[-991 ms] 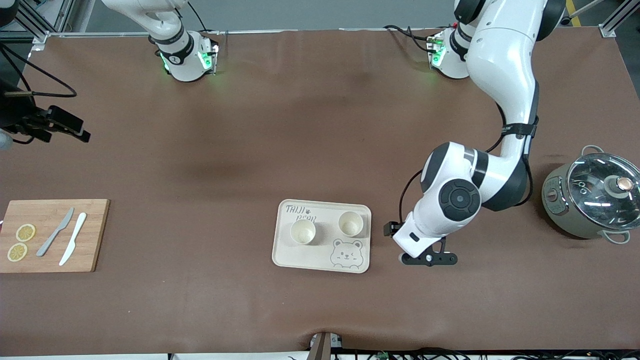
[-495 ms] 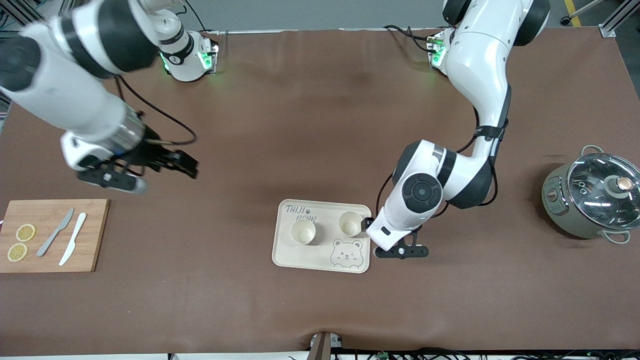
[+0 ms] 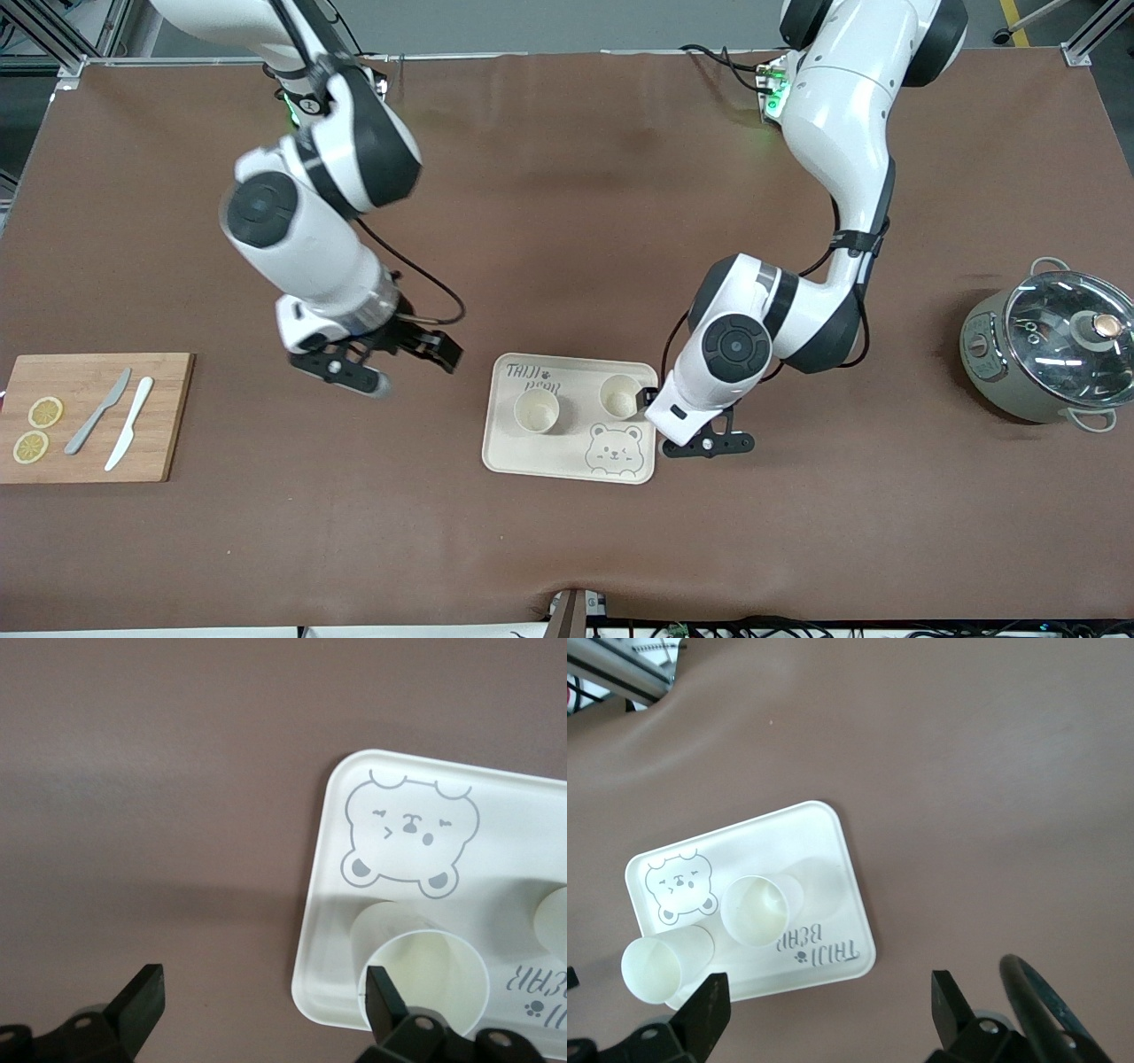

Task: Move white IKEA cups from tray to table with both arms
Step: 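Lower both grippers and close each around one white cup on the tray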

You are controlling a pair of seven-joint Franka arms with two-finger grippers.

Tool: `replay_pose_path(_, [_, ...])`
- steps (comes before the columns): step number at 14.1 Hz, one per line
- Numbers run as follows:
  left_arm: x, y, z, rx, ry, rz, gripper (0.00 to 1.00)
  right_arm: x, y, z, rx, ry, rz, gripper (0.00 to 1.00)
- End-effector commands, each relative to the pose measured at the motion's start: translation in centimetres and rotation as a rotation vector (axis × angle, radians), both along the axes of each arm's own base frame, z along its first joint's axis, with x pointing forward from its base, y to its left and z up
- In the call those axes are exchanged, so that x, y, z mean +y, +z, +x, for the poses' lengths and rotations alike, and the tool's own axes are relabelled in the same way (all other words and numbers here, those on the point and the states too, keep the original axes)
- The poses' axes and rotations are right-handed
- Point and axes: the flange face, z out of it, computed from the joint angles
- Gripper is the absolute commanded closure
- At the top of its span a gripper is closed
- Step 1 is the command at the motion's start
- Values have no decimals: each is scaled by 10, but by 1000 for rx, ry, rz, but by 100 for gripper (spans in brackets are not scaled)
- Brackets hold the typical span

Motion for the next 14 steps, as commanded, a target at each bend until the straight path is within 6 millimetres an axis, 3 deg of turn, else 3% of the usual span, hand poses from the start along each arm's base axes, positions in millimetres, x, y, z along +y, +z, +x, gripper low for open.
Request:
replay_pose_path(1, [-21, -12, -13, 23, 5, -7, 0, 28, -30, 21, -11, -15, 0, 0])
replay_pose_path(5, [-34, -21, -19, 17, 18, -7, 0, 57, -72, 20, -46, 16, 7, 0])
replay_pose_path(7, [-44, -29, -26, 16, 21, -1, 0, 59, -84, 21, -48, 18, 6, 0])
replay_pose_path(14, [-48, -43, -27, -1, 13, 1, 0, 64, -127, 20, -29, 30, -16, 0])
